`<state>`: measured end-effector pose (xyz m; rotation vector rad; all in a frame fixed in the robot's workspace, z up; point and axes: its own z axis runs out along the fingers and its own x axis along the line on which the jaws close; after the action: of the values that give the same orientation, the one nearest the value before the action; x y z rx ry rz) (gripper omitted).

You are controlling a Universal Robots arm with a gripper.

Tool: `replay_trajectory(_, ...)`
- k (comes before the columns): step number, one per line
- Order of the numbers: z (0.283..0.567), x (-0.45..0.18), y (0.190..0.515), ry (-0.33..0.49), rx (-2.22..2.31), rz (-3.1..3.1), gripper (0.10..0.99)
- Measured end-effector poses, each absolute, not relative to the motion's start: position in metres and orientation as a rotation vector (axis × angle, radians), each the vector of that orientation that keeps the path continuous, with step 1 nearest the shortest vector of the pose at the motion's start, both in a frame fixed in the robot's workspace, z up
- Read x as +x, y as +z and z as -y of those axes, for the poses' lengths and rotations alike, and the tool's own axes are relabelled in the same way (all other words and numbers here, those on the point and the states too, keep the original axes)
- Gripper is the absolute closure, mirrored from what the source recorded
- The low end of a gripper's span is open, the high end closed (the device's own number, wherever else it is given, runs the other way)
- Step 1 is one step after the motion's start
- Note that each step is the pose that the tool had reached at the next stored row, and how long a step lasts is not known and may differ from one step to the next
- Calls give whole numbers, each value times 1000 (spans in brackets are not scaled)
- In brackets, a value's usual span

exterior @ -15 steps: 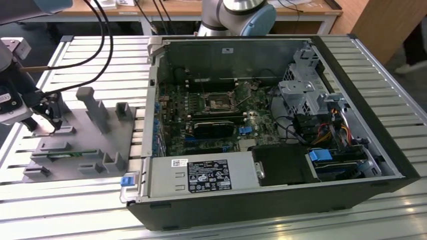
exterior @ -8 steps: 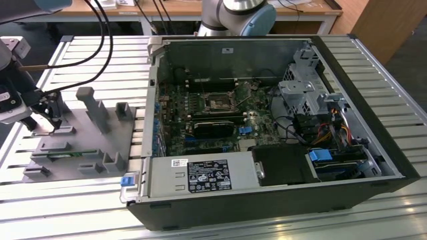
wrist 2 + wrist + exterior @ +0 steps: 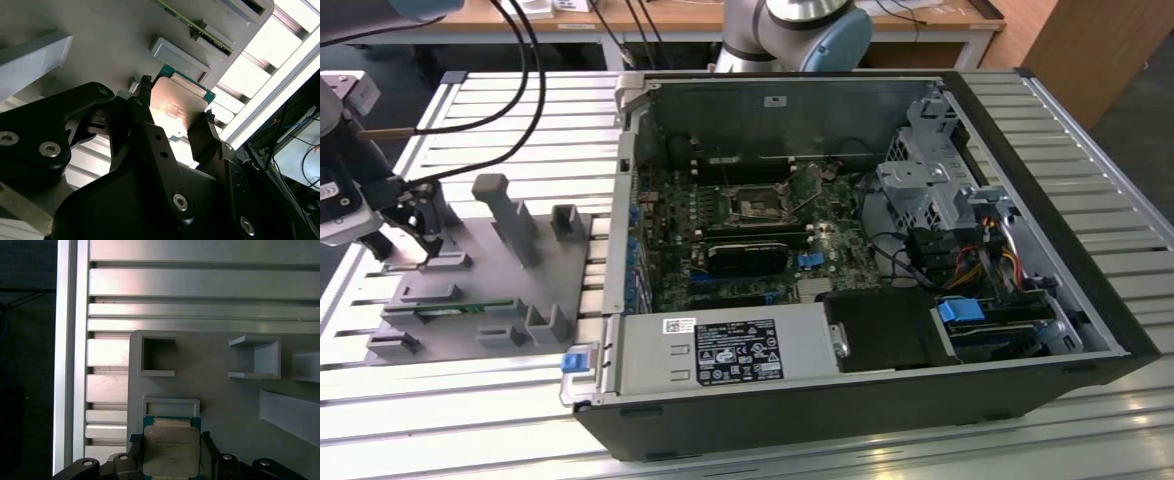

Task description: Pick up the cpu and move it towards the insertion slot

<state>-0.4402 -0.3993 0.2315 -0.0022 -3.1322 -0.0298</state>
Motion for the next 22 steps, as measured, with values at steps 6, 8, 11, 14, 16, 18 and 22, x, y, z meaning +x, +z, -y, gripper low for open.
replay_trajectory(6, 399, -440, 235, -27, -2, 3132, 545)
replay_trajectory(8, 399, -440, 236, -26, -2, 3132, 545)
replay_trajectory(11, 398, -440, 237, -25, -2, 3132, 545)
replay_trajectory(14, 398, -440, 238, -23, -2, 3132, 545)
replay_trajectory(16, 398, -440, 239, -22, -2, 3132, 545)
replay_trajectory(18, 398, -440, 241, -21, -2, 3132, 545)
replay_trajectory(22, 397, -440, 243, -19, -2, 3132, 545)
